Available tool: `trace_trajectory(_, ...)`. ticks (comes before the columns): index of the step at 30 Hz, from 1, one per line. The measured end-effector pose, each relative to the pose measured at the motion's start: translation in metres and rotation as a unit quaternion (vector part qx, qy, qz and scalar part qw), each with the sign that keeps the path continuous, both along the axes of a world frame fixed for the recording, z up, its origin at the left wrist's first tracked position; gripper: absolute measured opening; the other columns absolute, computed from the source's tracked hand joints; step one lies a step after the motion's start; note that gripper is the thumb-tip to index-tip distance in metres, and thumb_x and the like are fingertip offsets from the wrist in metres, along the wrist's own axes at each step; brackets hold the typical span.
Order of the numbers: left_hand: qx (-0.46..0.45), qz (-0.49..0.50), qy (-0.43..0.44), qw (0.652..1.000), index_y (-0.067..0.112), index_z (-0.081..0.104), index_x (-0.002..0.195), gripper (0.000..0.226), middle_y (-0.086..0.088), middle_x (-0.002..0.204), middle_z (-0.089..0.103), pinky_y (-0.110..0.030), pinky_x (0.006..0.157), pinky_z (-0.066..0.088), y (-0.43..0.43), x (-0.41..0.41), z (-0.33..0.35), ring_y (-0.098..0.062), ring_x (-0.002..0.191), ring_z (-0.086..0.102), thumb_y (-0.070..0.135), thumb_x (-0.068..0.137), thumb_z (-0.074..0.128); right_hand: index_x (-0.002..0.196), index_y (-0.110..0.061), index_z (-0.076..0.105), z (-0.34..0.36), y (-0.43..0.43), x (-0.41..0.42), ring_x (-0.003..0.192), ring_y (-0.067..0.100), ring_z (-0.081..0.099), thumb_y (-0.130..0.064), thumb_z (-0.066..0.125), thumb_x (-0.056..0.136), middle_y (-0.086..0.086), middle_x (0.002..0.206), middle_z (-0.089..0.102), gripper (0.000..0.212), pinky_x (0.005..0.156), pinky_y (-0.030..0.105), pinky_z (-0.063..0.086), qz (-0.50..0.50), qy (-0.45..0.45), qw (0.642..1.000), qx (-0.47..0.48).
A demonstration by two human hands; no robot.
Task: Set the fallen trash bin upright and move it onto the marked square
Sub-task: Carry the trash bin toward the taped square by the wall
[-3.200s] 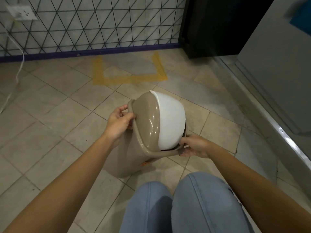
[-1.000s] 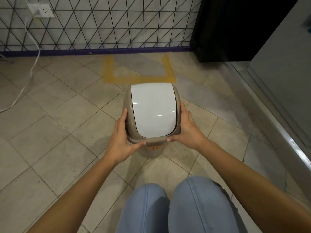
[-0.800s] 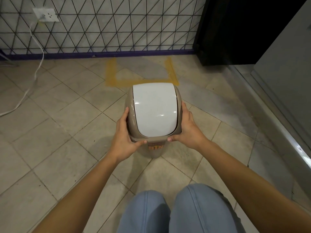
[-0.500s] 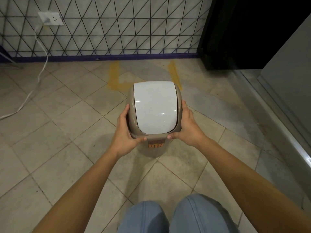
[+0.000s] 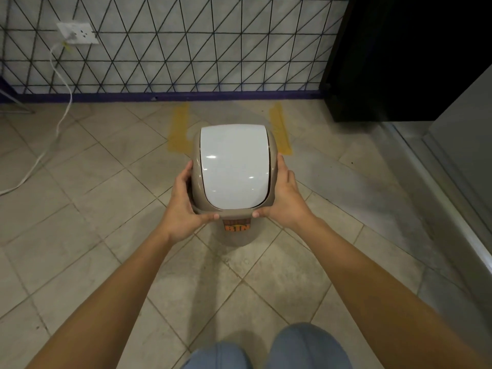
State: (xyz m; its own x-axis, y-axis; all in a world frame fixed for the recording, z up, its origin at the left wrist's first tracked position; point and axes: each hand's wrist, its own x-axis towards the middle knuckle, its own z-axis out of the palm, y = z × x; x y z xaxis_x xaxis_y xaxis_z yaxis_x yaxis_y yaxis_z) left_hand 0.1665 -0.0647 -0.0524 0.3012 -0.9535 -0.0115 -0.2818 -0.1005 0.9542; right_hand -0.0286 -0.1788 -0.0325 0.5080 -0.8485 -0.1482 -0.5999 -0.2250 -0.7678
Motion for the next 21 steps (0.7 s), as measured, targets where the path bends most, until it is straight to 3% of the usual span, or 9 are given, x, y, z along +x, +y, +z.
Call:
trace_trajectory(3, 0.012, 0.003, 0.003, 1.000, 0.022, 0.000, 0.148, 0.126, 0.014, 0.147, 0.019, -0.024, 0.109, 0.028, -0.014, 0.003, 0.003, 0.024, 0.123, 0.024, 0.009, 0.056, 0.086, 0.143, -0.027, -0.020, 0.002, -0.013, 0.005, 0.134, 0.023, 0.023, -0.011, 0.088, 0.051, 0.009, 0.144, 0.019, 0.143, 0.105, 0.032, 0.025, -0.003, 0.004, 1.000, 0.007)
trace_trajectory(9, 0.001, 0.014, 0.004, 1.000, 0.017, -0.002, 0.148, 0.124, -0.001, 0.155, 0.013, -0.037, 0.115, 0.025, -0.039, 0.014, 0.003, -0.008, 0.140, 0.018, -0.004, 0.060, 0.083, 0.142, -0.029, -0.022, -0.001, -0.036, 0.021, 0.133, 0.023, 0.025, -0.011, 0.088, 0.052, 0.008, 0.143, 0.019, 0.143, 0.102, 0.030, 0.027, -0.011, 0.008, 1.000, 0.006)
trace_trajectory(16, 0.015, 0.017, -0.002, 1.000, 0.020, -0.005, 0.148, 0.126, -0.002, 0.156, 0.010, -0.037, 0.116, 0.023, -0.066, 0.037, 0.001, -0.009, 0.142, 0.016, -0.002, 0.061, 0.083, 0.142, -0.031, -0.022, 0.002, -0.063, 0.047, 0.132, 0.023, 0.029, -0.010, 0.089, 0.050, 0.007, 0.144, 0.019, 0.145, 0.104, 0.034, 0.029, -0.025, 0.028, 0.999, 0.008)
trace_trajectory(21, 0.016, 0.024, -0.012, 1.000, 0.019, -0.003, 0.149, 0.125, -0.001, 0.155, 0.012, -0.042, 0.115, 0.026, -0.089, 0.055, -0.006, -0.010, 0.142, 0.017, 0.008, 0.061, 0.085, 0.142, -0.030, -0.022, 0.000, -0.089, 0.065, 0.138, 0.025, 0.021, -0.009, 0.088, 0.051, 0.007, 0.149, 0.013, 0.145, 0.110, 0.041, 0.026, -0.019, 0.028, 0.999, 0.016)
